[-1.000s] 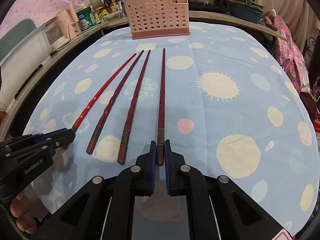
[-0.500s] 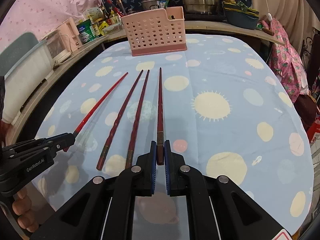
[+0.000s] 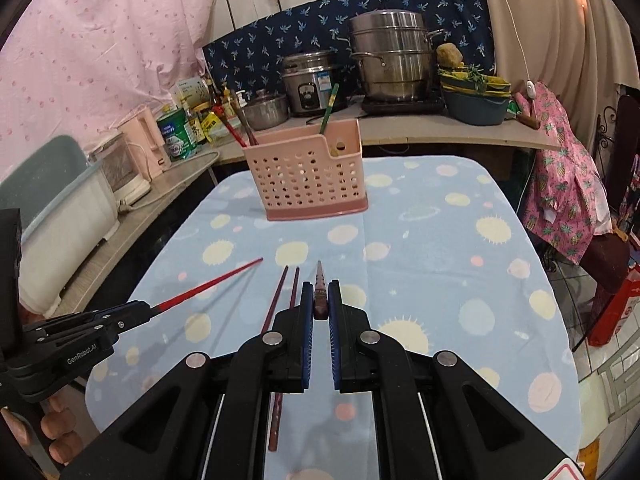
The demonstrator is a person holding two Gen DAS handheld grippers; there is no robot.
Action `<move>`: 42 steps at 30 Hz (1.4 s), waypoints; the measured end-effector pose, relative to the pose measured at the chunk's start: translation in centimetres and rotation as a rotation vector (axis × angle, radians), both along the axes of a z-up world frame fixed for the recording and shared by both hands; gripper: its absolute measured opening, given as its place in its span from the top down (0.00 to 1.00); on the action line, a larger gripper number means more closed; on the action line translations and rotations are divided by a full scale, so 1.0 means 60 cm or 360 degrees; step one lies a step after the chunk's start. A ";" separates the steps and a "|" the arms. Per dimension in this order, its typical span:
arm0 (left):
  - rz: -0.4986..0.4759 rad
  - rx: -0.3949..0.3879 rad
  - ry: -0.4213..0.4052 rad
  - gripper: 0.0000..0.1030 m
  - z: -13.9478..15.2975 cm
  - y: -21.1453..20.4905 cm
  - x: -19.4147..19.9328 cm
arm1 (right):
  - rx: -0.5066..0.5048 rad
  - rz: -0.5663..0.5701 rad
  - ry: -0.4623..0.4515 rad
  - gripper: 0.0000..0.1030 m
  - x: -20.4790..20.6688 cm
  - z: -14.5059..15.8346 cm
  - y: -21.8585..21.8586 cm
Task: Organize utensils
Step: 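Lift and carry both chopsticks into the pink caddy with both tools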
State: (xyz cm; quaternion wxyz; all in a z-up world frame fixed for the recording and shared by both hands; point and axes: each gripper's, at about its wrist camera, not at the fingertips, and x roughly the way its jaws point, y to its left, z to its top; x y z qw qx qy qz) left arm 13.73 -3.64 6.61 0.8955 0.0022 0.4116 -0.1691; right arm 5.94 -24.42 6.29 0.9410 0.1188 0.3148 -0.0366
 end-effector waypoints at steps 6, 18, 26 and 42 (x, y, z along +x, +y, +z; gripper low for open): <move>0.0017 -0.0047 -0.0099 0.93 0.069 -0.007 0.050 | 0.0017 -0.0026 -0.0104 0.93 0.042 0.057 -0.028; 0.0061 -0.0128 -0.0232 0.93 0.184 -0.038 0.165 | -0.0002 -0.0015 -0.0272 0.93 0.137 0.160 -0.054; 0.0056 -0.0245 -0.0381 0.93 0.288 -0.059 0.228 | 0.0056 0.0006 -0.0437 0.93 0.204 0.255 -0.071; 0.0112 -0.0151 -0.0535 0.93 0.319 -0.131 0.376 | 0.0031 -0.0042 -0.0547 0.93 0.392 0.323 -0.098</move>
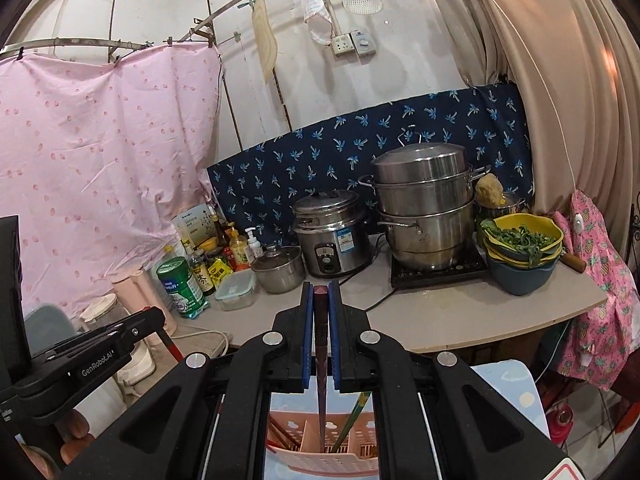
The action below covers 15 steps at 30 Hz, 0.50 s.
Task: Organize utensils
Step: 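Lift and carry both chopsticks into the pink caddy with both tools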
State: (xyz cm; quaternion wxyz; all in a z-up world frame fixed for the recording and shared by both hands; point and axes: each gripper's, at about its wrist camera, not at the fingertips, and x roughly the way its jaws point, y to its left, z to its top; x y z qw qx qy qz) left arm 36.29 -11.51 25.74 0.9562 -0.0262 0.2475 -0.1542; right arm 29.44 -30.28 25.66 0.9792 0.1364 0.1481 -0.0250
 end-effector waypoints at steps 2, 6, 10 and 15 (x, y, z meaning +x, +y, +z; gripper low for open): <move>-0.0009 0.0005 0.0014 0.93 -0.009 -0.005 0.010 | 0.0019 0.0011 0.0041 0.93 0.016 -0.021 -0.003; -0.0015 0.0006 0.0041 0.93 -0.019 -0.012 0.021 | 0.0015 0.0023 0.0114 0.93 0.040 -0.059 -0.005; -0.0024 -0.0011 0.0007 0.93 -0.001 -0.012 0.021 | 0.0019 0.0024 0.0152 0.93 0.051 -0.081 -0.008; -0.0012 -0.0029 -0.0044 0.93 0.024 -0.010 0.028 | 0.0032 0.0032 0.0160 0.93 0.052 -0.090 -0.014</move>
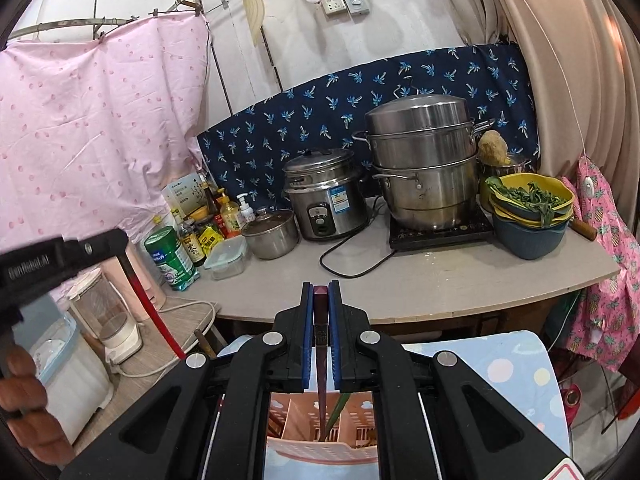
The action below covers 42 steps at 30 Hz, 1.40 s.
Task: Organize utensils
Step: 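Lift and carry both chopsticks into the pink caddy with both tools, then open both tools to drop the chopsticks in the caddy, then withdraw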
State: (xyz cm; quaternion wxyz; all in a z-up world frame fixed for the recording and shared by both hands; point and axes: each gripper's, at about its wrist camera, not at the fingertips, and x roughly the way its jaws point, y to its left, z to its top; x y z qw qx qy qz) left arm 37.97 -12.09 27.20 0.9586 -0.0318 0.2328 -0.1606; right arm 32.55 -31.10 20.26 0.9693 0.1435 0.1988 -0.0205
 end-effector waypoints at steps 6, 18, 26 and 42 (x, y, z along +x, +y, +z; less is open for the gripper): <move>0.0004 0.0013 0.0039 0.93 -0.023 -0.008 0.017 | 0.0002 0.0009 0.0043 0.93 0.008 -0.021 -0.001; 0.0004 0.0046 0.0156 0.84 -0.096 -0.019 0.024 | 0.0006 0.0014 0.0139 0.87 0.013 -0.057 -0.003; 0.0050 0.0083 0.0125 0.47 -0.101 -0.007 -0.009 | -0.0030 0.0003 0.0099 0.73 -0.016 -0.041 0.005; 0.0076 0.0200 0.0152 0.41 -0.137 0.036 -0.115 | -0.0053 0.0023 0.0114 0.67 -0.135 -0.051 0.041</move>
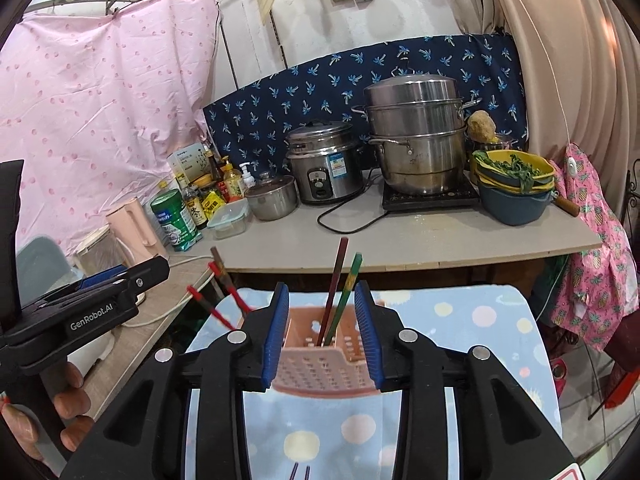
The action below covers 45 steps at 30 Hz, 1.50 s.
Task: Organize utensils
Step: 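Open both tools to drop the chopsticks in the caddy, then withdraw, then grasp a dark red chopstick with the right tool while the left tool grasps the last one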
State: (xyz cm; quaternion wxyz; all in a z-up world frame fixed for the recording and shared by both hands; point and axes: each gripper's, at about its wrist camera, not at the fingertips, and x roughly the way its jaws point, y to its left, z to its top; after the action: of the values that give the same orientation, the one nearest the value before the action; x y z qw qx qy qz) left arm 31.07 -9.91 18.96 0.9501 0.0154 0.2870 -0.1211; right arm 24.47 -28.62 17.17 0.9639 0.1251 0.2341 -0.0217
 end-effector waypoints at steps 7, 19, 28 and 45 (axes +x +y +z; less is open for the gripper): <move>0.0018 0.0055 0.0058 0.41 -0.037 0.016 -0.043 | -0.0002 0.0012 0.0071 0.67 -0.054 -0.038 0.018; 0.0027 0.0121 0.0144 0.41 -0.106 0.037 -0.109 | -0.0039 0.0011 0.0192 0.67 -0.123 -0.105 0.042; 0.0047 0.0176 0.0210 0.41 -0.172 0.056 -0.168 | -0.0108 0.0068 0.0313 0.67 -0.191 -0.173 0.079; 0.0040 0.0226 0.0445 0.41 -0.307 0.098 -0.279 | -0.0074 0.0200 0.0611 0.67 -0.311 -0.322 0.152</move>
State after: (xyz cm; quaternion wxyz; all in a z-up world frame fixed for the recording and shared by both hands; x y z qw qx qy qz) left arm 14.30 -4.03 0.53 0.8989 0.0620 0.4245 -0.0894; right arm 5.80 -19.52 -2.14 0.9037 0.0814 0.4201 0.0096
